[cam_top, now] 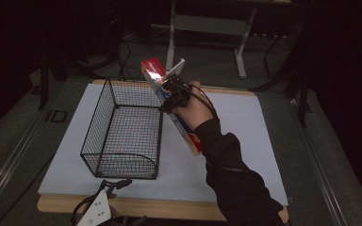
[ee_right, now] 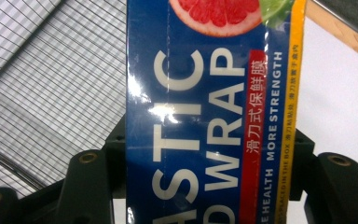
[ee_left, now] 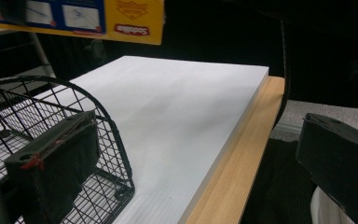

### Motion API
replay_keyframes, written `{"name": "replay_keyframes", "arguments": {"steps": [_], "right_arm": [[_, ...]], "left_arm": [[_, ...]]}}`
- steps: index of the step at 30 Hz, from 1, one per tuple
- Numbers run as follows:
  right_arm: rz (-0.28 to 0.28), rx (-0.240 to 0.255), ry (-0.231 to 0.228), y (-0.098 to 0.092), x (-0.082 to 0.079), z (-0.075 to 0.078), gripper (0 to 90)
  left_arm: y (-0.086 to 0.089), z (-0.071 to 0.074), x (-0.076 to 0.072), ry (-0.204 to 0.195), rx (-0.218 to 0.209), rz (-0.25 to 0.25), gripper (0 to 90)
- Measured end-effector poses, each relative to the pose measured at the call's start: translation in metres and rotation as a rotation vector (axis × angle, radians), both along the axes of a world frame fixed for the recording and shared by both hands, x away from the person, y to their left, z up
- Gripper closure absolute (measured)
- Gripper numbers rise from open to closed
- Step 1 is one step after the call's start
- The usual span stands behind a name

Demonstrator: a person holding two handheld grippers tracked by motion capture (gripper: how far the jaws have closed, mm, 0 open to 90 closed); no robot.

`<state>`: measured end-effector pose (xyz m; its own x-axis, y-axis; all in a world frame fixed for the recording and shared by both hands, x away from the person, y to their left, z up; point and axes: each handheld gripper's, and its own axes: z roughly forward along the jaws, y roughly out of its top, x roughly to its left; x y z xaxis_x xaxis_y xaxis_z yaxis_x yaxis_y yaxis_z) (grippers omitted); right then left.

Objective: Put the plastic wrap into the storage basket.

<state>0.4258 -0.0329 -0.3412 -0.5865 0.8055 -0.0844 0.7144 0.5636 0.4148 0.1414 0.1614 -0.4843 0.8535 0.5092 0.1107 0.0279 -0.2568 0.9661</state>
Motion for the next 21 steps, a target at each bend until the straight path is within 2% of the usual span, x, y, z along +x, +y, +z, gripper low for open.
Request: {"name": "replay_keyframes", "arguments": {"steps": [9, 13, 21], "right_arm": [[0.037, 0.004, -0.008, 0.03, 0.0, 0.008, 39.7], [0.052, 0.011, -0.011, 0.049, 0.001, 0.013, 39.7], [0.087, 0.018, -0.02, 0.077, 0.0, 0.015, 39.6]], "left_arm": [[0.001, 0.0, -0.001, -0.001, -0.003, -0.004, 0.1], [0.002, 0.0, -0.002, -0.001, -0.006, -0.004, 0.1], [0.003, 0.0, -0.002, 0.005, -0.012, 0.001, 0.1]]}}
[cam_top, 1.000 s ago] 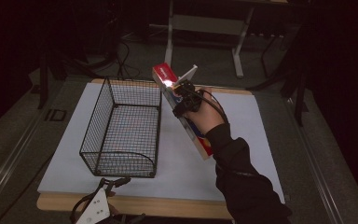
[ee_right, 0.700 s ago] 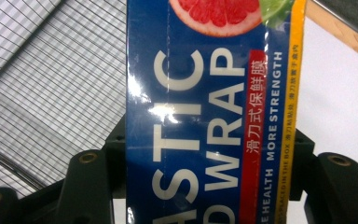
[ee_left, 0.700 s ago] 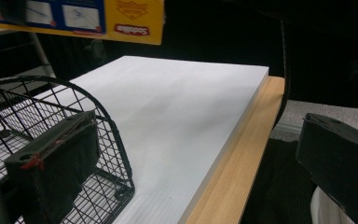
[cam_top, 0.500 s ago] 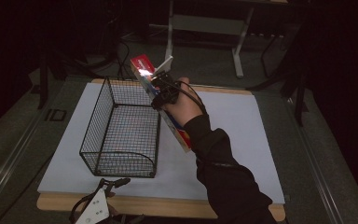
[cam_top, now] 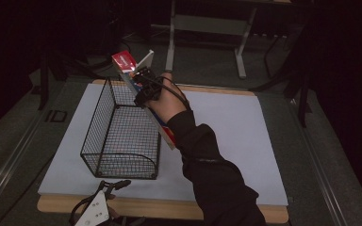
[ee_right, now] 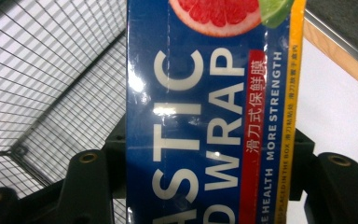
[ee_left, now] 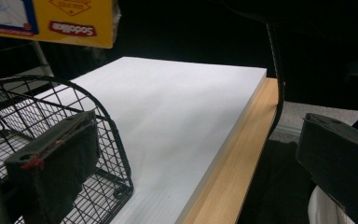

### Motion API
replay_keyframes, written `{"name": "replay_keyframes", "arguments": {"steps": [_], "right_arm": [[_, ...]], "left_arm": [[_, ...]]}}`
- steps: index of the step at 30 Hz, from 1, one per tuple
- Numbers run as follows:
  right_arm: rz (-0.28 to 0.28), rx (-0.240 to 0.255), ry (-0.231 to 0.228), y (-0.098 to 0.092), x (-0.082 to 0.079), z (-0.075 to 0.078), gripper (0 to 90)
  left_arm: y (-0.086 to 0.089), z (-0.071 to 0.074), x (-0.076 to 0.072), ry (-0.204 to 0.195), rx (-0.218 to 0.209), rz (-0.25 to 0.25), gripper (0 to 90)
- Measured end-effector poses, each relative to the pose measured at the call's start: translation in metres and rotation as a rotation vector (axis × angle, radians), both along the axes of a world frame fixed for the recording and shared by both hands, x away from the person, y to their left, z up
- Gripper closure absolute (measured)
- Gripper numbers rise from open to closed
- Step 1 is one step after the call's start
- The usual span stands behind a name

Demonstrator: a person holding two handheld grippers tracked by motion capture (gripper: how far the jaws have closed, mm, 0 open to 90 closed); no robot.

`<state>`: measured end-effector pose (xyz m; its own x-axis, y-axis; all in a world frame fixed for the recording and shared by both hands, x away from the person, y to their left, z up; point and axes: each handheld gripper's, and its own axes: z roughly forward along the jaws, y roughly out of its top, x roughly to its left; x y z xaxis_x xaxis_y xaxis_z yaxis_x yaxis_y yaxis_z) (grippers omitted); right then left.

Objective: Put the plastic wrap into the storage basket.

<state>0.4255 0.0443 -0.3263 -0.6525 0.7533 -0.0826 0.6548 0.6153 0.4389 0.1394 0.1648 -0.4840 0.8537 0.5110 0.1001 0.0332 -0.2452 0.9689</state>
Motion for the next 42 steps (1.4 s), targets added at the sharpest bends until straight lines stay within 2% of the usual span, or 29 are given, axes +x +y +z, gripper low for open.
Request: {"name": "replay_keyframes", "arguments": {"steps": [10, 12, 16, 19, 23, 25, 27, 33, 39, 42], "right_arm": [[0.044, 0.027, -0.007, 0.044, -0.004, -0.006, 39.7], [0.05, 0.031, -0.01, 0.048, -0.005, -0.007, 39.7], [0.044, 0.079, -0.046, 0.063, -0.008, -0.015, 39.7], [0.038, 0.098, -0.062, 0.065, -0.009, -0.018, 39.7], [0.019, 0.137, -0.091, 0.066, -0.007, -0.029, 39.7], [0.016, 0.137, -0.096, 0.066, -0.006, -0.031, 39.7], [0.019, 0.141, -0.074, 0.068, -0.007, -0.042, 39.7], [0.018, 0.133, -0.061, 0.073, -0.01, -0.063, 39.7], [0.004, 0.152, -0.061, 0.069, -0.01, -0.076, 39.7], [-0.007, 0.16, -0.064, 0.067, -0.01, -0.08, 39.7]], "left_arm": [[0.002, 0.0, -0.004, -0.001, -0.004, 0.006, 0.0], [0.002, 0.0, -0.004, -0.001, -0.004, 0.006, 0.1], [0.003, 0.0, -0.005, -0.002, -0.002, 0.004, 0.1], [0.003, 0.0, -0.006, -0.001, 0.0, 0.004, 0.1], [0.004, 0.0, -0.006, 0.0, 0.001, 0.005, 0.1], [0.004, 0.0, -0.006, -0.001, 0.003, 0.005, 0.1], [0.003, 0.0, -0.006, -0.001, 0.004, 0.004, 0.1], [0.003, 0.0, -0.006, -0.005, 0.01, 0.0, 0.1], [0.003, 0.0, -0.006, -0.001, 0.013, -0.002, 0.1], [0.003, 0.0, -0.007, -0.015, 0.01, 0.009, 0.0]]}}
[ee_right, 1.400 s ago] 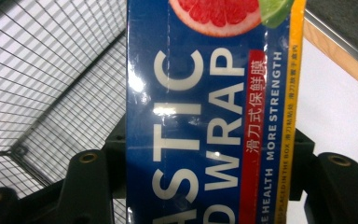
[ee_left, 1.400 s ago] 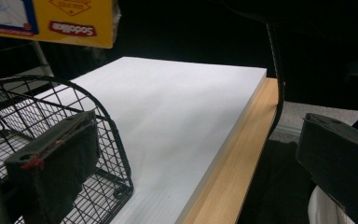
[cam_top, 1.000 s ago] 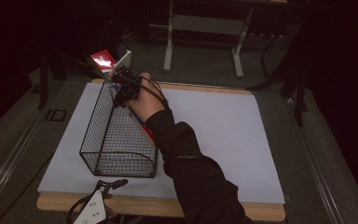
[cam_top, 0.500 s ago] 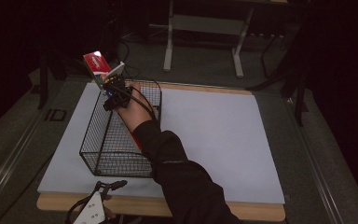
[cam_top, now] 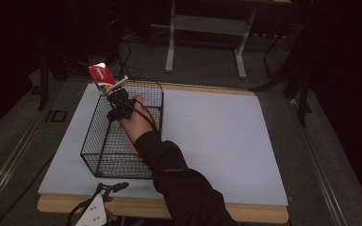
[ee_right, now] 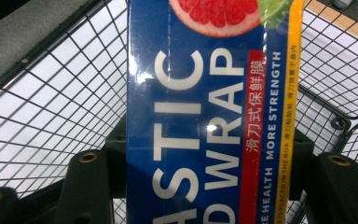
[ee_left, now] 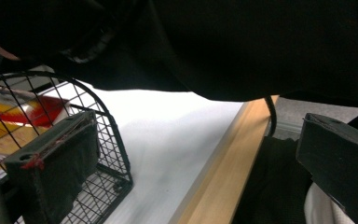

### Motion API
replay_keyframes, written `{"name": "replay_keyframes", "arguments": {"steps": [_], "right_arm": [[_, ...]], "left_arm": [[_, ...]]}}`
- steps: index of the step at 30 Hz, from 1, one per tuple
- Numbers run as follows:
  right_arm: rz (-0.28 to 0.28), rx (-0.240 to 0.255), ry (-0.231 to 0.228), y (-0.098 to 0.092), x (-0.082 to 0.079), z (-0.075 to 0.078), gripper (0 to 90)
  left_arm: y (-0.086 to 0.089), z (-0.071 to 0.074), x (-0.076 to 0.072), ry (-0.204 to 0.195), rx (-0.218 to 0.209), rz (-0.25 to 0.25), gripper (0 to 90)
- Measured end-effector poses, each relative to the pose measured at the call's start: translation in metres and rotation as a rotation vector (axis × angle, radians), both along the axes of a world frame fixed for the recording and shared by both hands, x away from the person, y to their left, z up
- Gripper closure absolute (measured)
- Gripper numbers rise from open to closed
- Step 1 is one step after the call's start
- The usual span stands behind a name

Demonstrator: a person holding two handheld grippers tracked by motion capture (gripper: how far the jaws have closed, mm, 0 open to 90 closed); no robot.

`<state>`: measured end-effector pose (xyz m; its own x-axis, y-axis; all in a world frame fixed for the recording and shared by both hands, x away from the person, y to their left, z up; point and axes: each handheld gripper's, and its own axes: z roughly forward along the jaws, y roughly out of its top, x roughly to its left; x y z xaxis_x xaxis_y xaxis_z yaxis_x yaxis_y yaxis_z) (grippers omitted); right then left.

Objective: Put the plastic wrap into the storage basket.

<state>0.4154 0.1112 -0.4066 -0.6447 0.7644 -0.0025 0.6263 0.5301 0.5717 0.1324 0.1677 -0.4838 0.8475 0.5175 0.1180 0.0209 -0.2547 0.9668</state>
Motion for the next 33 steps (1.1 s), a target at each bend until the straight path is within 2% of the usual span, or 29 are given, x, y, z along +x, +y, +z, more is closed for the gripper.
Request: {"name": "replay_keyframes", "arguments": {"steps": [2, 13, 19, 23, 26, 33], "right_arm": [[-0.006, 0.004, -0.001, -0.002, 0.0, -0.002, 39.7], [-0.031, -0.019, 0.001, -0.01, 0.005, -0.016, 39.5], [-0.044, -0.011, 0.034, -0.013, 0.008, -0.025, 39.2], [-0.054, -0.026, 0.058, -0.016, 0.011, -0.034, 38.9], [-0.064, -0.028, 0.063, -0.019, 0.013, -0.036, 38.6], [-0.049, -0.043, 0.069, -0.018, 0.014, -0.035, 36.8]], "left_arm": [[0.001, 0.0, 0.001, 0.005, -0.009, 0.001, 0.1], [0.0, 0.0, 0.001, 0.011, 0.007, -0.006, 0.1], [-0.001, -0.001, 0.001, 0.012, 0.012, -0.009, 0.1], [-0.001, -0.001, 0.001, 0.013, 0.011, -0.009, 0.1], [-0.001, -0.001, 0.001, 0.014, 0.011, -0.009, 0.1], [-0.002, -0.001, 0.001, 0.016, 0.015, -0.01, 0.1]]}}
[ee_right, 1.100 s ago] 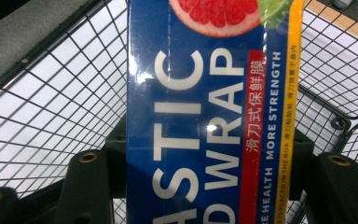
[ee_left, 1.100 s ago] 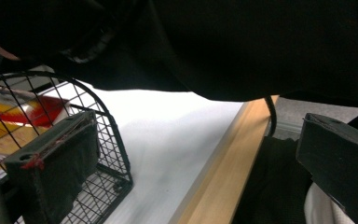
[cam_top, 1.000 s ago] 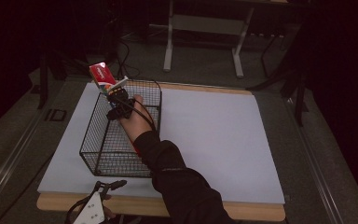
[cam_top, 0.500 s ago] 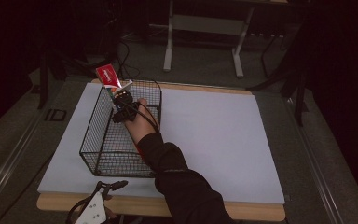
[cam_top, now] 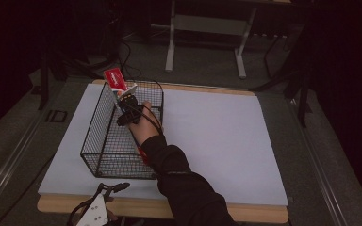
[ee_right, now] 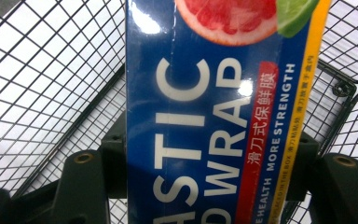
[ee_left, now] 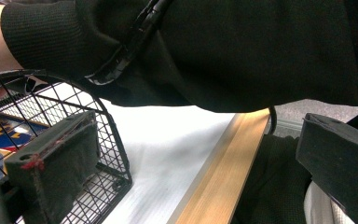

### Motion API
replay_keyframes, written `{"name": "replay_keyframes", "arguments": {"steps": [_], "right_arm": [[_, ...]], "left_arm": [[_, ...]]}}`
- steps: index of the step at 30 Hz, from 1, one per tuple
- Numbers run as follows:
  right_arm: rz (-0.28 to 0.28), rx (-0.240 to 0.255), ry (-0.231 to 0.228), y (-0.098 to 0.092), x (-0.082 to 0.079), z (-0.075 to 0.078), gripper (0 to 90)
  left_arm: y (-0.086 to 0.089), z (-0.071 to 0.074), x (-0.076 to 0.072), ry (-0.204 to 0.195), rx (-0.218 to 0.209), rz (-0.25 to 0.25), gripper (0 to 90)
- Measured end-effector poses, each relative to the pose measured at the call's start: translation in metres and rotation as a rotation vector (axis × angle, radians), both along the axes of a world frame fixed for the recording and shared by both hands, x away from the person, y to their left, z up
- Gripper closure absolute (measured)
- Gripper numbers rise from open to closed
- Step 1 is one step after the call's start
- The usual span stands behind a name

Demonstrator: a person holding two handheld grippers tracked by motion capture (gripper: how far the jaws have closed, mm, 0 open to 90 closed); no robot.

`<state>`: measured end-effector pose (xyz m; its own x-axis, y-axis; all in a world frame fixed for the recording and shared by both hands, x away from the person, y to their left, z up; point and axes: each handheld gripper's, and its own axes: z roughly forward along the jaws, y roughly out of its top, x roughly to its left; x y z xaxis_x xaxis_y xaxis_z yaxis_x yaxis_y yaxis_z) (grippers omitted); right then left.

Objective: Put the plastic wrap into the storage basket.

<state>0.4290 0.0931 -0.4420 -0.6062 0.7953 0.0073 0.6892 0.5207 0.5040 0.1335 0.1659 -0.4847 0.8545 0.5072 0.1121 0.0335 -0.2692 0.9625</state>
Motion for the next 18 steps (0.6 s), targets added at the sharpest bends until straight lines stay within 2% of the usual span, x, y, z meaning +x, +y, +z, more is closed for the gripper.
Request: {"name": "replay_keyframes", "arguments": {"steps": [5, 9, 13, 14, 18], "right_arm": [[0.017, 0.016, 0.008, -0.003, 0.0, 0.0, 34.0], [0.028, 0.061, 0.021, -0.008, 0.0, 0.004, 30.3], [0.06, 0.077, 0.014, -0.013, -0.004, 0.009, 22.9], [0.073, 0.097, 0.016, -0.015, -0.004, 0.01, 19.8], [0.112, 0.088, -0.003, -0.02, -0.008, 0.014, 16.1]], "left_arm": [[0.0, 0.0, 0.0, 0.002, 0.001, -0.002, 0.1], [0.0, -0.001, 0.0, 0.004, 0.004, -0.001, 0.0], [-0.001, -0.001, 0.0, 0.005, 0.005, -0.002, 0.1], [-0.001, -0.001, 0.0, 0.005, 0.006, -0.001, 0.0], [-0.001, -0.001, 0.001, 0.007, 0.009, -0.002, 0.1]]}}
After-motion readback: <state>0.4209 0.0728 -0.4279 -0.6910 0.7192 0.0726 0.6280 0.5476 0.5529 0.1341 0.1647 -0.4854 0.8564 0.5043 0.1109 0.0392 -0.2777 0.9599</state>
